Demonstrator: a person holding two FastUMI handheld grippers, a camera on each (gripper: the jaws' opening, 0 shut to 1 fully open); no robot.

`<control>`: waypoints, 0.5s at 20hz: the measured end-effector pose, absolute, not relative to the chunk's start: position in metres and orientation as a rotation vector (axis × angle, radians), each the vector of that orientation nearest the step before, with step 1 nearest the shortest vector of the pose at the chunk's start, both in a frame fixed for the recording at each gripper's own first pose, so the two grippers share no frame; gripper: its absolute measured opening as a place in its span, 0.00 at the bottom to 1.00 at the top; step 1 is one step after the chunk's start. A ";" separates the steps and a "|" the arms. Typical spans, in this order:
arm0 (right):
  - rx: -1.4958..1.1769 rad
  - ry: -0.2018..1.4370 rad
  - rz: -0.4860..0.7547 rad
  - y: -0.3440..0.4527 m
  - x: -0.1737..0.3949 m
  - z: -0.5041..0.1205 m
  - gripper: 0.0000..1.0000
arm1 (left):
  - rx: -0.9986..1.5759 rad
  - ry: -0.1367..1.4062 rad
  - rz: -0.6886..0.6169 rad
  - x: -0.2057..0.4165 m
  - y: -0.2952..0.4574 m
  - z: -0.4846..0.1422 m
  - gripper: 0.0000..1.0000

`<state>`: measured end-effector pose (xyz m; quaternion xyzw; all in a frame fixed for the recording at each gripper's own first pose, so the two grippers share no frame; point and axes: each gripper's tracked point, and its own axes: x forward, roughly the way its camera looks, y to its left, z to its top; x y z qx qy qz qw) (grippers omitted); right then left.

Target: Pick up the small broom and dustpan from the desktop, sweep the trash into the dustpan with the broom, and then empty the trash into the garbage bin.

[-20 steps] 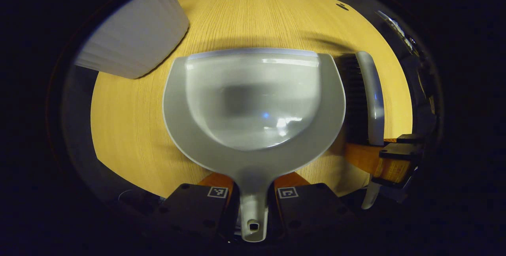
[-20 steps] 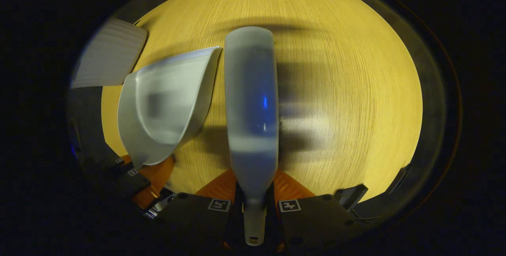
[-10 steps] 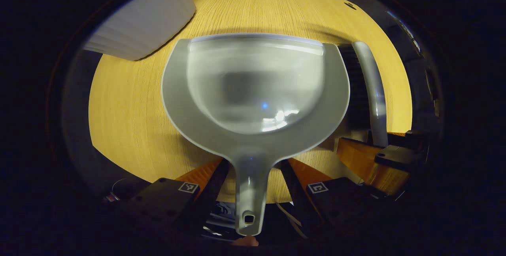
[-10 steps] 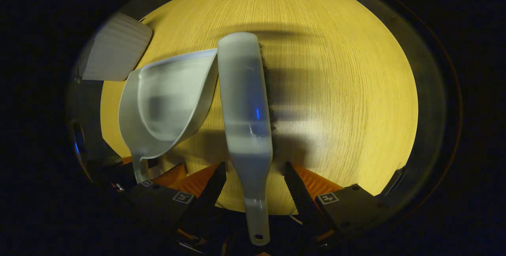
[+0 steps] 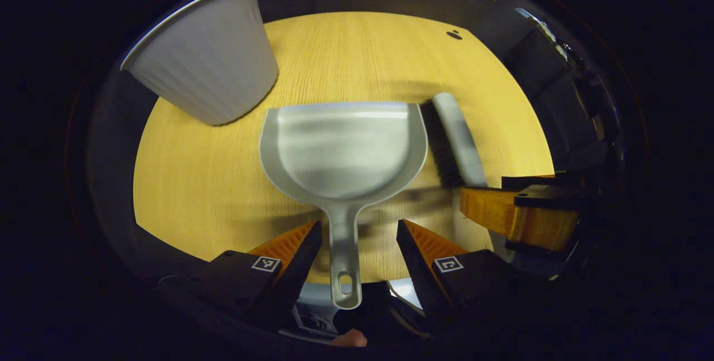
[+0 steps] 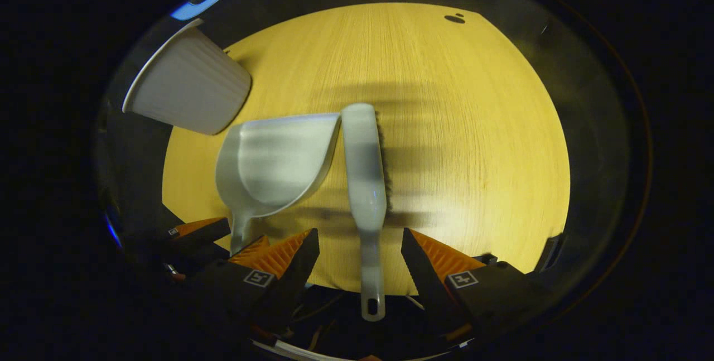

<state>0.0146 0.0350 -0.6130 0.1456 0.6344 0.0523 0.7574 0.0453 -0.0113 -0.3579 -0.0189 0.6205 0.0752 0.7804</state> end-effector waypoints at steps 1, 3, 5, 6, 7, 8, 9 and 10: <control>0.322 1.336 0.110 0.035 0.018 -0.601 0.96 | -0.025 1.289 0.150 0.047 -0.014 -0.345 0.82; 0.321 1.234 0.107 0.036 0.024 -0.575 0.92 | 0.010 1.181 0.123 0.052 -0.015 -0.315 0.83; 0.331 1.116 0.103 0.038 0.028 -0.543 0.96 | 0.040 1.074 0.105 0.055 -0.018 -0.290 0.83; 0.354 1.041 0.093 0.040 0.033 -0.524 0.96 | 0.053 1.012 0.100 0.054 -0.016 -0.277 0.83; 0.373 0.971 0.083 0.041 0.037 -0.504 0.96 | 0.059 0.936 0.095 0.050 -0.016 -0.264 0.82; 0.390 0.899 0.074 0.039 0.037 -0.484 0.96 | 0.056 0.855 0.083 0.044 -0.017 -0.251 0.82; 0.395 0.814 0.058 0.035 0.040 -0.463 0.91 | 0.041 0.781 0.065 0.040 -0.020 -0.240 0.82; 0.392 0.724 0.041 0.032 0.044 -0.442 0.91 | 0.025 0.703 0.045 0.036 -0.019 -0.232 0.82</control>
